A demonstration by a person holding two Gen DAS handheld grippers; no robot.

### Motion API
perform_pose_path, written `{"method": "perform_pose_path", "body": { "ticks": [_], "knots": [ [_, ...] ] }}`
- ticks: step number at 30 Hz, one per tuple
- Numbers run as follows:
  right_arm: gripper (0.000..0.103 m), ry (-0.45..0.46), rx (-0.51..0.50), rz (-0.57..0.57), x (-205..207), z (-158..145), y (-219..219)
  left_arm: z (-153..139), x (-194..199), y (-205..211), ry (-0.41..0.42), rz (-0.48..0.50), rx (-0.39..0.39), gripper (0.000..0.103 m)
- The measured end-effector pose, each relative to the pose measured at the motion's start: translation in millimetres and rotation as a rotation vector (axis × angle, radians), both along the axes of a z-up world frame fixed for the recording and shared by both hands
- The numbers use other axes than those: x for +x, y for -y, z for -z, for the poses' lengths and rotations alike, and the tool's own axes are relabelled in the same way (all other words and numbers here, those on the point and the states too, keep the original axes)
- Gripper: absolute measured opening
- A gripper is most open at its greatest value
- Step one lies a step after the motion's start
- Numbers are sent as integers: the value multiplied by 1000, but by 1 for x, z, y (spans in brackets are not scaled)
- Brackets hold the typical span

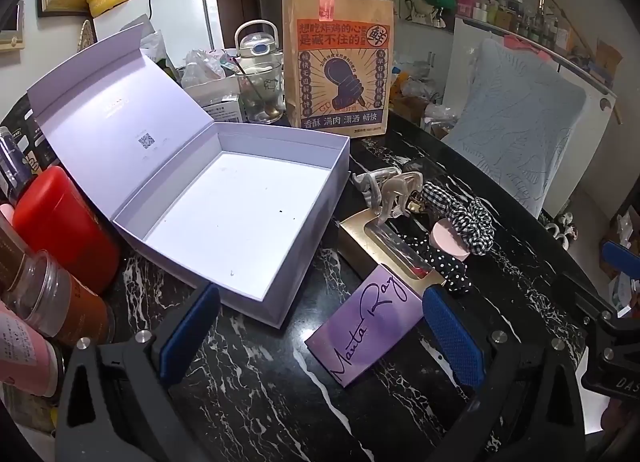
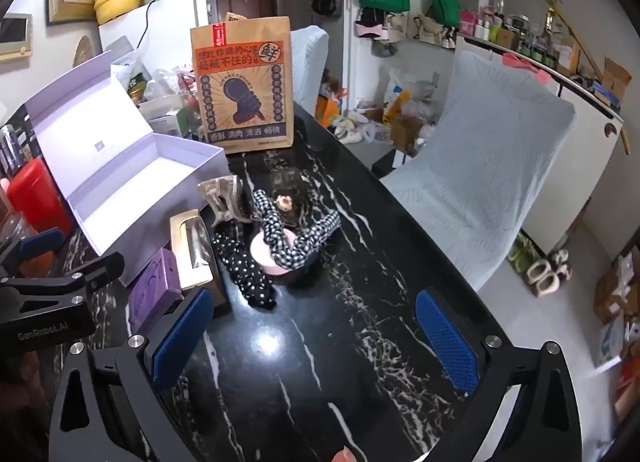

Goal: Organize rigid objects

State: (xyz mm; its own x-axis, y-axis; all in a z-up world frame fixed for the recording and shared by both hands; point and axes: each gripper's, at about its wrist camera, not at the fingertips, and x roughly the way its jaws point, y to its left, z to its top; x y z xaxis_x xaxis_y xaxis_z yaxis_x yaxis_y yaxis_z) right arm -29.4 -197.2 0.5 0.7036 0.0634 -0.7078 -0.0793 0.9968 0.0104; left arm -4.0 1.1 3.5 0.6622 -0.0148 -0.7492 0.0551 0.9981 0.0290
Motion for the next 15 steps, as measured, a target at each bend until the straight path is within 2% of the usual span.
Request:
{"method": "perform_pose_path", "body": {
  "ticks": [15],
  "knots": [
    [103,-12,12,-23,5,3,1,1,-1,-1,-10,-6,-8,103]
  ]
}}
